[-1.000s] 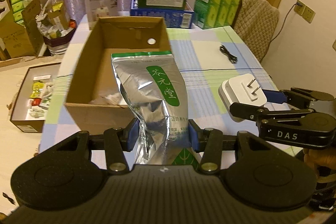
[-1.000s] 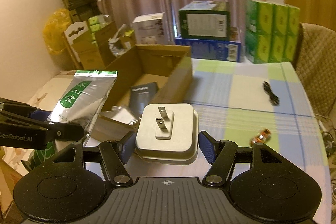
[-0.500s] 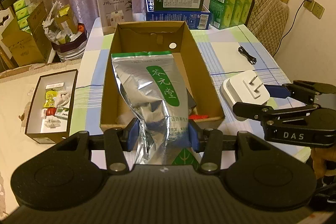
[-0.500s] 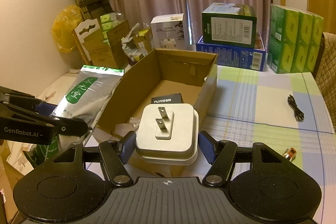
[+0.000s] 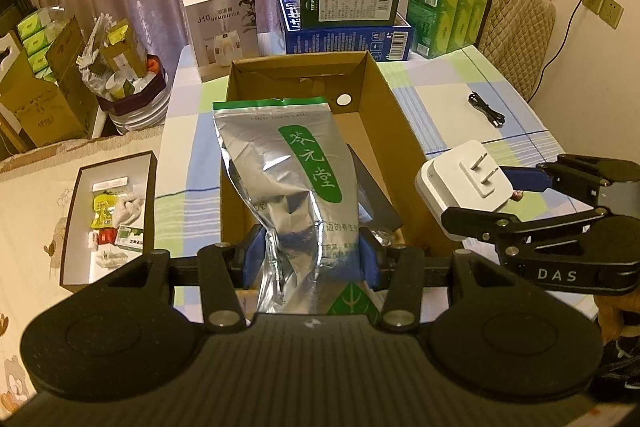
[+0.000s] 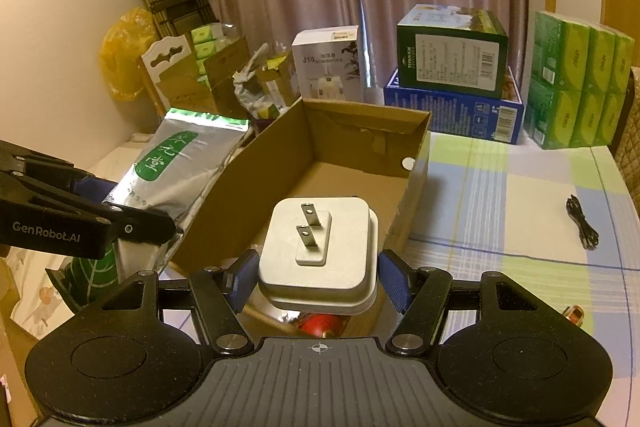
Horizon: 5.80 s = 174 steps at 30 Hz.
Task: Organize objects
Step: 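Carry the tea bag and plug adapter over the cardboard box, then lower the silver tea bag into the box and open the left tool, then lower the white plug adapter onto the FLYCO box and open the right tool, then withdraw both open tools from the box toward the toy car and cable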
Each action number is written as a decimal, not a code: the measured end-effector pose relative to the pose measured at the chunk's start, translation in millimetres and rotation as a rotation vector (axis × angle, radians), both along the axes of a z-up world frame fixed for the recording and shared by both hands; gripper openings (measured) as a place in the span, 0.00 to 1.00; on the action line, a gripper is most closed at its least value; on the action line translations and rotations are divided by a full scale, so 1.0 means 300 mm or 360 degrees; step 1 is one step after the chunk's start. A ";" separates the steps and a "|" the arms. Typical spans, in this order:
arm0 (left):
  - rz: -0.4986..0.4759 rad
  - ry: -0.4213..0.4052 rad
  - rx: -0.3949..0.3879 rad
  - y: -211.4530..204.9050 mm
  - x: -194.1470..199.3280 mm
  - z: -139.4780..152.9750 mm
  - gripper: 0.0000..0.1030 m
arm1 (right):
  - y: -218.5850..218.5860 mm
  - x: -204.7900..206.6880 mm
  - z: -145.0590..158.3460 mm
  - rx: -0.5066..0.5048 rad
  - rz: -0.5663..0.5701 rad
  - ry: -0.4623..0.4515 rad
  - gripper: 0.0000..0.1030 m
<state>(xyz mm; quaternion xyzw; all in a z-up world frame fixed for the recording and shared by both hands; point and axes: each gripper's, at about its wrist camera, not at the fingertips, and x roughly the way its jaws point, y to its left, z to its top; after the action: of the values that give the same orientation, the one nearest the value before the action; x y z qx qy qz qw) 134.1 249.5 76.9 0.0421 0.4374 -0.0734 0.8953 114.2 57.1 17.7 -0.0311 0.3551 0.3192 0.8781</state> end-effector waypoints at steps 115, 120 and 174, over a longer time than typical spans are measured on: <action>0.0047 0.0025 0.0025 0.087 0.171 -0.106 0.58 | 0.015 0.222 -0.019 0.0162 -0.0155 0.0113 0.69; 0.0065 -0.0004 -0.0038 0.046 0.123 -0.089 0.62 | -0.068 0.173 -0.025 0.0173 -0.0213 0.0136 0.69; -0.0108 -0.0091 -0.0318 -0.719 -0.198 -0.069 0.99 | -1.090 -0.186 -0.081 0.0196 -0.0876 0.0191 0.71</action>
<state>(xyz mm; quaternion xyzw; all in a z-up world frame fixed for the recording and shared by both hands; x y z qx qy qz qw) 74.8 33.9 56.3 -0.0306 0.4004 -0.1457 0.9042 58.5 -269.9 -6.5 0.1386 0.3815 0.0911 0.9094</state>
